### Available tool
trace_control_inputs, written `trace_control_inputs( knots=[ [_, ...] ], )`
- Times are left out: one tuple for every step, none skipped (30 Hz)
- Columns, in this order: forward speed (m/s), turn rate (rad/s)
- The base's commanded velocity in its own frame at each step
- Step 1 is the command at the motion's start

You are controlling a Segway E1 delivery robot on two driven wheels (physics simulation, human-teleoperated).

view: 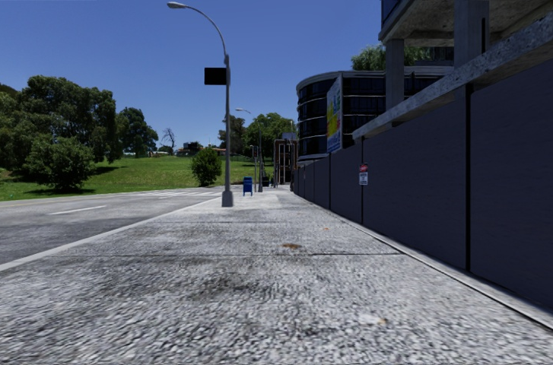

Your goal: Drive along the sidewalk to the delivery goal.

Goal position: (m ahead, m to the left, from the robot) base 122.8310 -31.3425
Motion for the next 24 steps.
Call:
trace_control_inputs(
  knots=[
    [2.00, 0.00],
    [2.00, 0.00],
    [2.00, 0.00],
    [2.00, 0.00],
    [2.00, 0.00],
    [2.00, 0.00],
    [2.00, 0.00],
    [2.00, 0.00],
    [2.00, 0.00],
    [2.00, 0.00],
    [2.00, 0.00],
    [2.00, 0.00],
    [2.00, 0.00],
    [2.00, 0.00],
    [2.00, 0.00],
    [2.00, 0.00],
    [2.00, 0.00],
    [2.00, 0.00],
    [2.00, 0.00],
    [2.00, 0.00],
    [2.00, 0.00],
    [2.00, 0.00],
    [2.00, 0.00],
    [2.00, 0.00]
  ],
)
